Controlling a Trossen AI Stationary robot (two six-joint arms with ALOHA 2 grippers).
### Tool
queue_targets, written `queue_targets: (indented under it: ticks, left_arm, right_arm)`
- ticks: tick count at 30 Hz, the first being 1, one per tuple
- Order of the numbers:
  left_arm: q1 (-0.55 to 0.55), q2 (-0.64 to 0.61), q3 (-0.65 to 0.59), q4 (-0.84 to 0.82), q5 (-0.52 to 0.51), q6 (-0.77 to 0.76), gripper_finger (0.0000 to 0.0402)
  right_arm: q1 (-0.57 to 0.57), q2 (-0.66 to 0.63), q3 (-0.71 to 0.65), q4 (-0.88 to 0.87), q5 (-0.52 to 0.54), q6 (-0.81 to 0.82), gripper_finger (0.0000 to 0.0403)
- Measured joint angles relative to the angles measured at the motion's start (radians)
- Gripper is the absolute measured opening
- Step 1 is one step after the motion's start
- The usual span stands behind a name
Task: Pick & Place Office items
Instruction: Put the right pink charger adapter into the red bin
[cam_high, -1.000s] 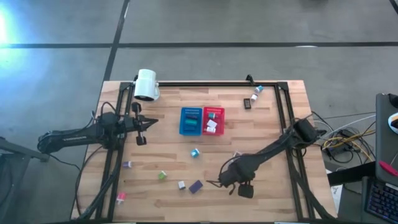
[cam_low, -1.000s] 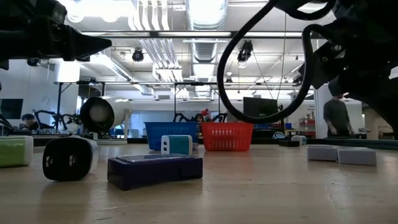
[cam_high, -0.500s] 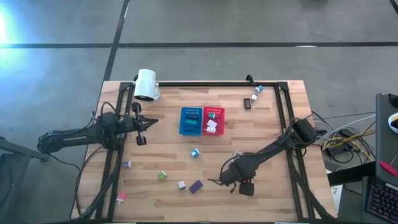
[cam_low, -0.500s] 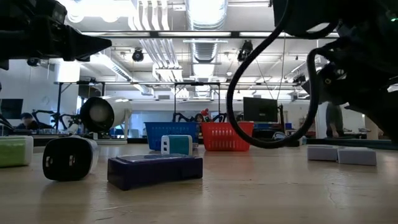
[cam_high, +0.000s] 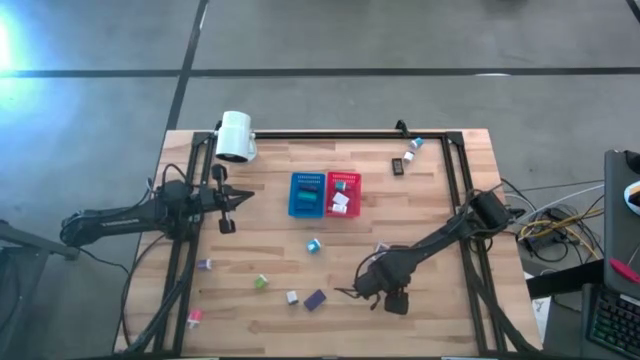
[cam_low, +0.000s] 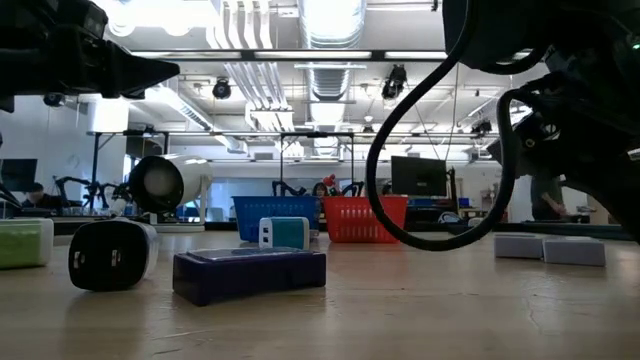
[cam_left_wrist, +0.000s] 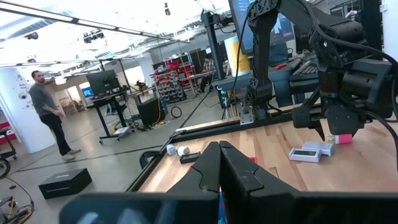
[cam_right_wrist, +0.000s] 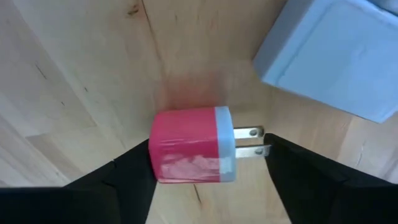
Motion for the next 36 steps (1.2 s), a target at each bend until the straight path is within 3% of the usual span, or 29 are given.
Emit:
queue_targets:
  ticks: [19, 26, 33, 36]
  left_arm:
    - [0.000, 0.000, 0.000, 0.000, -0.002, 0.000, 0.0005]
    - [0.000, 0.000, 0.000, -0.001, -0.002, -0.004, 0.0005]
    - [0.000, 0.000, 0.000, -0.002, -0.003, -0.003, 0.0005]
    - [0.000, 0.000, 0.000, -0.002, -0.004, 0.004, 0.0005]
  right_arm:
    - [0.002, -0.018, 0.005, 0.004, -0.040, -0.027, 0.0126]
    - [0.012, -0.139, 0.001, -0.021, -0.038, -0.073, 0.0120]
    - [0.055, -0.298, -0.001, -0.031, 0.152, -0.277, 0.0143]
    - [0.060, -0.326, -0.006, 0.019, 0.176, -0.431, 0.0162]
